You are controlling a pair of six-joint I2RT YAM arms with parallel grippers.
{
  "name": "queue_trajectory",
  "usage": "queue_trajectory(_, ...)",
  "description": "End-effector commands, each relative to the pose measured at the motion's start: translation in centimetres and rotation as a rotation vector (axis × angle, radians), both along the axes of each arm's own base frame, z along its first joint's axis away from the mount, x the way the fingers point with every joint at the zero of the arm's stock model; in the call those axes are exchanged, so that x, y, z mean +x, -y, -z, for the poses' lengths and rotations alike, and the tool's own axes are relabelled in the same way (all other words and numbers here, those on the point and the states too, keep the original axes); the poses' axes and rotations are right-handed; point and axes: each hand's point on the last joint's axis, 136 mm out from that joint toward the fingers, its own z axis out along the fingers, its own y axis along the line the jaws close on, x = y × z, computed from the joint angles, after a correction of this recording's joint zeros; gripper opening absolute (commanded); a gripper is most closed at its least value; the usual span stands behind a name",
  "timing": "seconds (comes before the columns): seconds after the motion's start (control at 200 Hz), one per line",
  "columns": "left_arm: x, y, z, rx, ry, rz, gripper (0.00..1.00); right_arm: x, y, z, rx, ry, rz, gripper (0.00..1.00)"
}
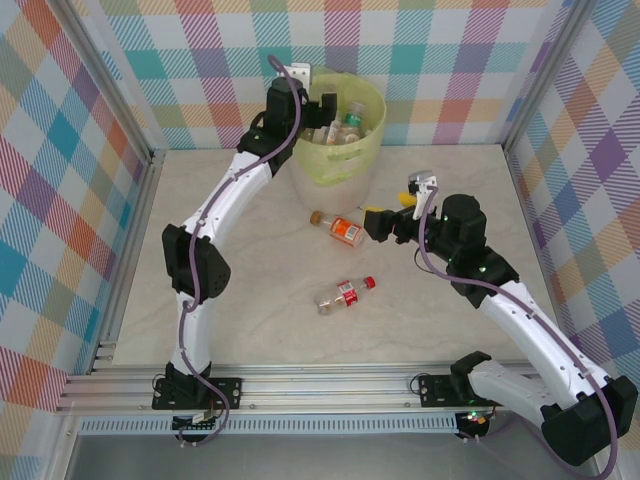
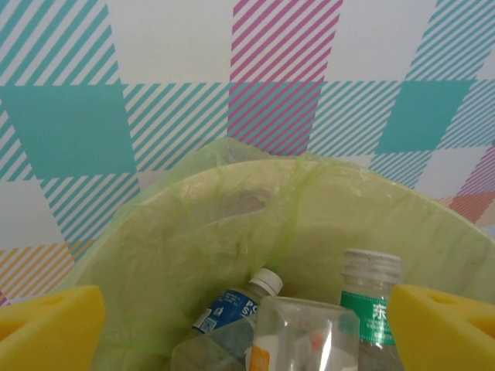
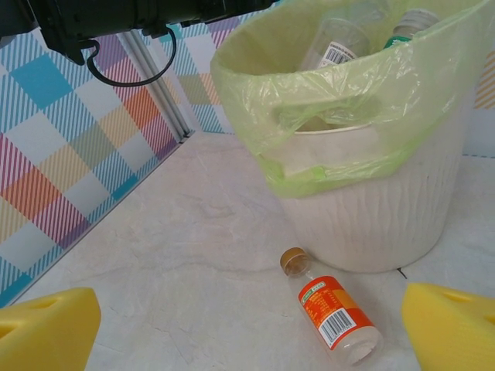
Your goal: Put the plastic bottles in the bin
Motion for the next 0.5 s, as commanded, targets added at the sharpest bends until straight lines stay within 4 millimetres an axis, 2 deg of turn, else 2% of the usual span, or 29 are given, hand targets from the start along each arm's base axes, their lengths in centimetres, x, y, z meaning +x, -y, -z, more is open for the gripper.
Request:
queue_trajectory(0.0,-3.2,-1.0,-4.5,-0.021,0.03,0.059,0.96,0.3,-0.2,1.2,-0.039,0.005,-0.004,1.0)
queue_trajectory(0.29,-7.7,-1.3,-5.7,-0.071,0.009,0.143,1.0,0.0,-1.8,5.8,-0.204,-0.036,-0.152,1.0)
queue_trajectory(0.495,-9.8,-1.8,-6.0,-0.128,-0.03,0.162,1.0,-2.3,-4.2,8.5,-0.281,-0.037,-0.391,1.0)
